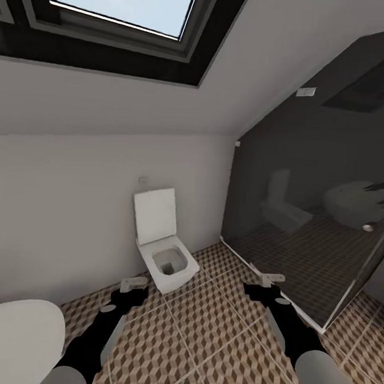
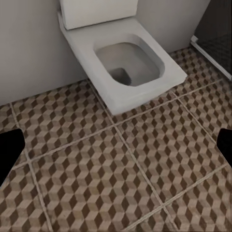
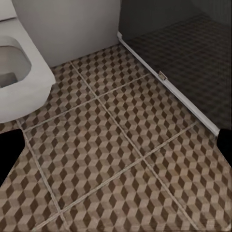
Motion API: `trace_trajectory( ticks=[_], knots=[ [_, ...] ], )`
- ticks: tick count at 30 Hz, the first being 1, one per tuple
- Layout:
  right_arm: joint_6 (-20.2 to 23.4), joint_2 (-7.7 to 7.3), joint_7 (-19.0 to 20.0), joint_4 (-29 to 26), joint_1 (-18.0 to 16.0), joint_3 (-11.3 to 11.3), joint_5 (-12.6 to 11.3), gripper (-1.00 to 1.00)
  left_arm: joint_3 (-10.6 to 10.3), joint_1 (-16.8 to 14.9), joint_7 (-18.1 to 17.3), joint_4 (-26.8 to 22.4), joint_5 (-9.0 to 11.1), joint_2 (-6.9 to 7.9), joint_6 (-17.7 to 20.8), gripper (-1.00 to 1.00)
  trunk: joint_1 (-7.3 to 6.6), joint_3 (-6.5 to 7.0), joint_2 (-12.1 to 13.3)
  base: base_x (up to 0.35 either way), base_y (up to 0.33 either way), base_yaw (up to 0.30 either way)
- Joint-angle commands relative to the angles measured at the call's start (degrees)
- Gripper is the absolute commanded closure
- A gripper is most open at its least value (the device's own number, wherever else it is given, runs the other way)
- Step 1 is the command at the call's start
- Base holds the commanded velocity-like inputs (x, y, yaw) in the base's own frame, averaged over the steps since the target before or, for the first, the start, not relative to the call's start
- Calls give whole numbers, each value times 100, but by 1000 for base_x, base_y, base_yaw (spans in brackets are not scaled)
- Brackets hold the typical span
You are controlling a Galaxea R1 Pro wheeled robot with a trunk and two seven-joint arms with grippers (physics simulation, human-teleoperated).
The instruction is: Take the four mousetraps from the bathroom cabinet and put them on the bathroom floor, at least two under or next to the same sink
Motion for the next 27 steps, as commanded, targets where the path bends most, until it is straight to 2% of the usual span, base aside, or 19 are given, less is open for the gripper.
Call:
trace_trajectory(
  ticks=[1,18,27],
  knots=[
    [33,0,6,-10,-4,-2,18,-100,8,-4,14,-12,32,-3,33,-100,-20,7,31,0,0,-277],
    [34,0,6,-10,-4,-2,18,-100,8,-2,14,-9,32,-1,33,-100,-393,312,713,0,0,-277],
    [32,0,6,-10,-5,-2,19,-100,8,-2,14,-9,32,0,33,-100,-393,312,713,0,0,-277]
  ],
)
